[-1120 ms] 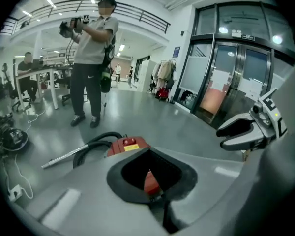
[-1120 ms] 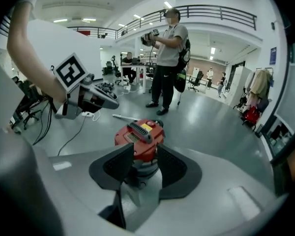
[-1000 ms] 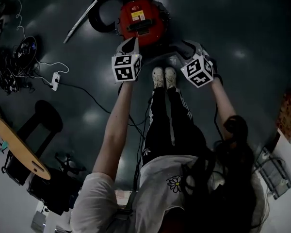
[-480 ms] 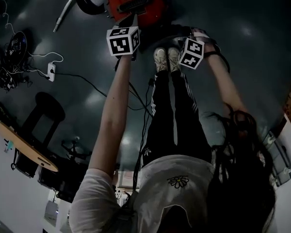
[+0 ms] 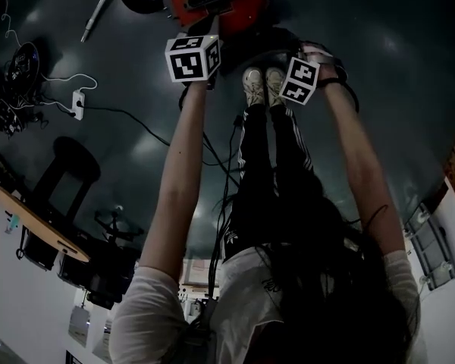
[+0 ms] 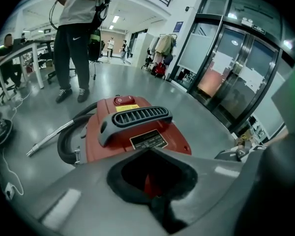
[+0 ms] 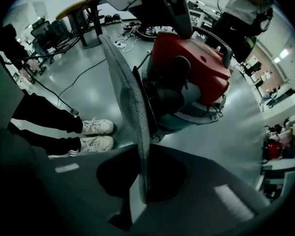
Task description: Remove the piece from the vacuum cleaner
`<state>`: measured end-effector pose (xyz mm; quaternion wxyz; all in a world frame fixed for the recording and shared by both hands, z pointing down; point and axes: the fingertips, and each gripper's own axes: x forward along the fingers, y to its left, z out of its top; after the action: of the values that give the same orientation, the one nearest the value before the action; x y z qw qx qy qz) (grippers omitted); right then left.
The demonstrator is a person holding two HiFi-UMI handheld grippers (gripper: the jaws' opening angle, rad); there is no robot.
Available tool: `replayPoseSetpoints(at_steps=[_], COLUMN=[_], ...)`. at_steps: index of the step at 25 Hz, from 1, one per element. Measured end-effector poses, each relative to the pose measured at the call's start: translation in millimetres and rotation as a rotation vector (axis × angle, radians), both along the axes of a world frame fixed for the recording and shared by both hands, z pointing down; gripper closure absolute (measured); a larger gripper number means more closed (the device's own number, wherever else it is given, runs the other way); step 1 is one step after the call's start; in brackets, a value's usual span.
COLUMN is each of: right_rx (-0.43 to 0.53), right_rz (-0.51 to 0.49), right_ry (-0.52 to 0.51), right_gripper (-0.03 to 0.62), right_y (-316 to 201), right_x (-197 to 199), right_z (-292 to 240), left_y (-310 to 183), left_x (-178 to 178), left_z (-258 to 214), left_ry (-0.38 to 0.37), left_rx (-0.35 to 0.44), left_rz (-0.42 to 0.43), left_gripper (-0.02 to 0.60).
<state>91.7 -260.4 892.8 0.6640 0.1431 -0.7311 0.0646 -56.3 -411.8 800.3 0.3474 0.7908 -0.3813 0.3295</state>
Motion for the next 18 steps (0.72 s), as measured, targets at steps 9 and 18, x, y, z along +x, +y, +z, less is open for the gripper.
replayPoseSetpoints(at_steps=[9, 18], right_rx=[-0.01, -0.006], right_rz=[0.029, 0.114], right_ry=[-0.025, -0.074], right_gripper=[0.559, 0.559], right_y=[23, 42], right_x=[-2, -11], right_z=[-6, -5], left_y=[-1, -1], left_x=[-1, -4], left_z=[-2, 0], left_ry=[0.012, 0.016], left_rx=[-0.007, -0.003], left_rz=[-0.027, -0.068], left_gripper=[0.58, 0.581])
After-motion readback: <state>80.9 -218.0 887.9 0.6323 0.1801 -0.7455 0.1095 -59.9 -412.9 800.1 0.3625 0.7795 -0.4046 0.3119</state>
